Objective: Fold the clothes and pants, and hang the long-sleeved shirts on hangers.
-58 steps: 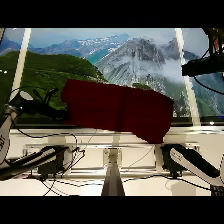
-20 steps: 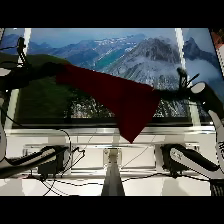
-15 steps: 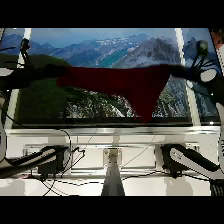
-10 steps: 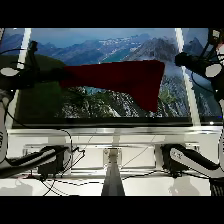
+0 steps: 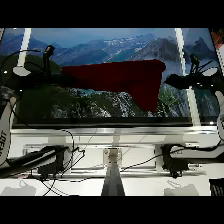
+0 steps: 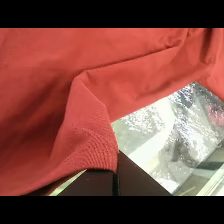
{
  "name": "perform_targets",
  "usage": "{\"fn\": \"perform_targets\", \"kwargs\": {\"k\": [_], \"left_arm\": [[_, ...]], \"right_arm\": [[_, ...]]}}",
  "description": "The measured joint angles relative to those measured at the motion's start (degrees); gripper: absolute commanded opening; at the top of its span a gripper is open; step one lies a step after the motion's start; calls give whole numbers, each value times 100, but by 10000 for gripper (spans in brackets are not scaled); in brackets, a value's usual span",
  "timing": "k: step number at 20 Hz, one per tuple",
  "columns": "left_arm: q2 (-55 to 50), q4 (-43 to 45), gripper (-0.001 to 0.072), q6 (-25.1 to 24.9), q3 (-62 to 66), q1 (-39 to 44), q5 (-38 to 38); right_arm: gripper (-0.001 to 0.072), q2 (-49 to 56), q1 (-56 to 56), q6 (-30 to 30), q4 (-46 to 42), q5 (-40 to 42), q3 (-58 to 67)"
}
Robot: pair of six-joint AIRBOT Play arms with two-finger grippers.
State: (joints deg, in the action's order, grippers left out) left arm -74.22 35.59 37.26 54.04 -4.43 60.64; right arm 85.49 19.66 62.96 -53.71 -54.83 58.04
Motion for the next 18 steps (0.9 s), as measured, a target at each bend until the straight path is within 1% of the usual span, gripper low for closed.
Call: {"fn": "perform_targets", "kwargs": {"k": [5, 6, 8, 10, 12, 15, 18], "left_arm": [[0, 35, 14, 0, 0, 28, 0], [0, 35, 14, 0, 0, 26, 0], [0, 37, 14, 0, 0, 26, 0], [0, 37, 14, 0, 0, 26, 0], [0, 37, 13, 0, 0, 26, 0], [26, 42, 13, 149, 17, 9, 2], [245, 46, 13, 334, 144, -52, 31]], "right_arm": [[447, 699, 15, -310, 446, -321, 229], [422, 789, -9, -352, 529, -376, 275], [307, 922, -131, -437, 608, -393, 332], [91, 994, -306, -509, 608, -278, 361], [8, 1029, -455, -570, 553, -96, 424], [8, 907, -555, -625, 498, -90, 678], [8, 352, -595, -647, 249, -374, 1036]]}}
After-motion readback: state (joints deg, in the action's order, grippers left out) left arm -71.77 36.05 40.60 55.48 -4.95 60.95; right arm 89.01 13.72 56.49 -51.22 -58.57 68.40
